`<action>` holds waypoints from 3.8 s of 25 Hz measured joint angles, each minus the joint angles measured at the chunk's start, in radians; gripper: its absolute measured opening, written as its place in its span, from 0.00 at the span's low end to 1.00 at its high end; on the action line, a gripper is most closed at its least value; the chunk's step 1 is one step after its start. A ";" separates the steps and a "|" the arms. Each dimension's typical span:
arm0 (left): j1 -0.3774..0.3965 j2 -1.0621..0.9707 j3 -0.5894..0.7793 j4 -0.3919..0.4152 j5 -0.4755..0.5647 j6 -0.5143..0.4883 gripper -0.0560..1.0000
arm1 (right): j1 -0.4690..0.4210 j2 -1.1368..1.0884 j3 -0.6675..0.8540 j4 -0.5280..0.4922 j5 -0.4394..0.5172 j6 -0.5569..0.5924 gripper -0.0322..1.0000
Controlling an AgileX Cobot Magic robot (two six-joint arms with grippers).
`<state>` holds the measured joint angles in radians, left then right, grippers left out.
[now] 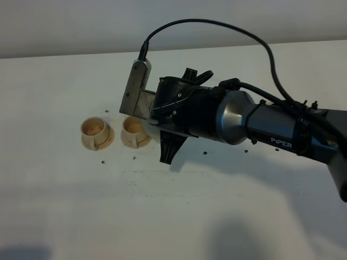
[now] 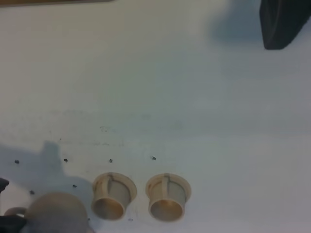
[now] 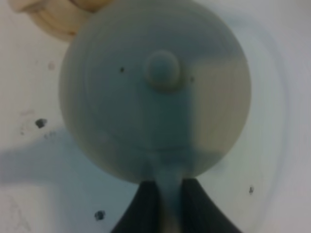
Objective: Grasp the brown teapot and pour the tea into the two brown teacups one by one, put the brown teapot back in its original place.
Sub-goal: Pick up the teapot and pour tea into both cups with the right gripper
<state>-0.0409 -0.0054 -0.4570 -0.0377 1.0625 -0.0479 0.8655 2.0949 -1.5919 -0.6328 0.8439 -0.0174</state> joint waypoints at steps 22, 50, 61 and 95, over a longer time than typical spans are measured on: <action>0.000 0.000 0.000 0.000 0.000 0.000 0.37 | 0.015 0.022 0.000 -0.128 0.021 -0.012 0.13; 0.000 0.000 0.000 0.000 0.000 0.000 0.37 | 0.050 0.053 0.000 -0.278 0.038 -0.014 0.13; 0.000 0.000 0.000 0.000 0.000 0.000 0.37 | 0.055 0.053 0.000 -0.296 0.045 -0.066 0.13; 0.000 0.000 0.000 0.000 0.000 0.000 0.37 | 0.075 0.053 0.000 -0.418 0.048 -0.123 0.13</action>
<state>-0.0409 -0.0054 -0.4570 -0.0377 1.0625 -0.0479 0.9403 2.1481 -1.5919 -1.0507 0.8920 -0.1407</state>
